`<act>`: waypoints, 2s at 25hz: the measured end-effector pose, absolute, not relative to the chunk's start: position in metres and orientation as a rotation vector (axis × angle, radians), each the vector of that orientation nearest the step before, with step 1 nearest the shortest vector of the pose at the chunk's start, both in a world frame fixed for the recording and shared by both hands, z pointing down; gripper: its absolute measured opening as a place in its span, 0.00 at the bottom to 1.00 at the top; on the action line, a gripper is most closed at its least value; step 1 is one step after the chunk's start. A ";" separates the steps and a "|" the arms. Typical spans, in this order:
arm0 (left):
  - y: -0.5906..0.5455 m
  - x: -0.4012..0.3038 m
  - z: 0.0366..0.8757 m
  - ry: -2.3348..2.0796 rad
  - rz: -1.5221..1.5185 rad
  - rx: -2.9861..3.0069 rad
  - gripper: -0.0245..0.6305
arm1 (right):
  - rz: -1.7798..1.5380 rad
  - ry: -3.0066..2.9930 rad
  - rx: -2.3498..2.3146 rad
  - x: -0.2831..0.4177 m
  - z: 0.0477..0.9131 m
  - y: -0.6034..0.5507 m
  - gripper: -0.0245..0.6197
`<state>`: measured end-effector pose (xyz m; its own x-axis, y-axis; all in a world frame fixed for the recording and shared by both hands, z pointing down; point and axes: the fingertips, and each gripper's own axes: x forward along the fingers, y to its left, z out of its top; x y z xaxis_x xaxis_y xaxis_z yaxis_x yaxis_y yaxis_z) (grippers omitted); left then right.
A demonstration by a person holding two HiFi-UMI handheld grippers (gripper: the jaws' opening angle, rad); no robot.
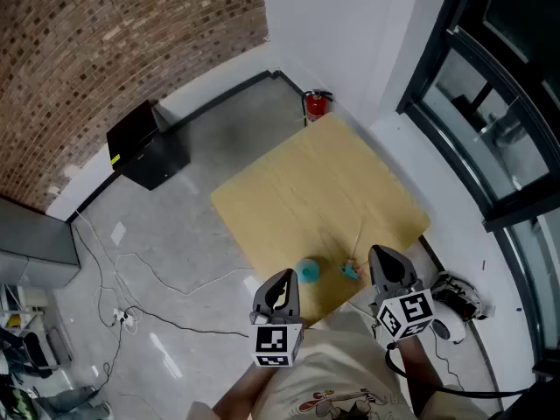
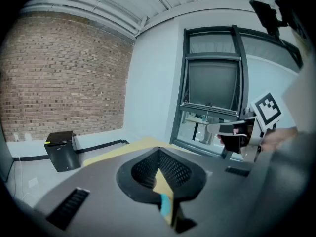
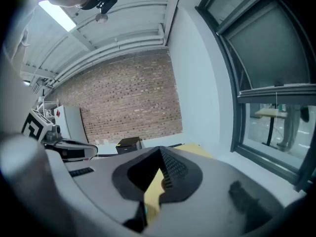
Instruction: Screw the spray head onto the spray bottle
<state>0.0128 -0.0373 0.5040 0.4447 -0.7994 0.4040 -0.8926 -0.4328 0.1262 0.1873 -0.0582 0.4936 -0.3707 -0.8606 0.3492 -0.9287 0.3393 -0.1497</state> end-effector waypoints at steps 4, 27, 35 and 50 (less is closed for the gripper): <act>-0.034 0.016 0.514 -1.439 0.437 2.379 0.05 | 0.548 -2.452 1.571 0.183 0.497 -0.056 0.05; -0.043 0.069 0.768 -1.359 0.580 2.578 0.70 | 0.545 -2.236 1.287 0.170 0.562 0.007 0.05; -0.048 0.069 0.787 -1.285 0.692 2.565 0.68 | 0.505 -2.194 1.188 0.160 0.587 0.016 0.05; -0.010 0.063 0.677 -1.115 0.778 2.527 0.67 | -0.785 -1.608 -0.460 0.177 0.734 -0.008 0.26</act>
<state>0.0634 -0.0096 0.6773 0.5593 -0.5992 0.5728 -0.7446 -0.6668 0.0296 0.1772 -0.0080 0.7345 -0.1944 -0.1329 0.9719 0.6848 0.6909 0.2315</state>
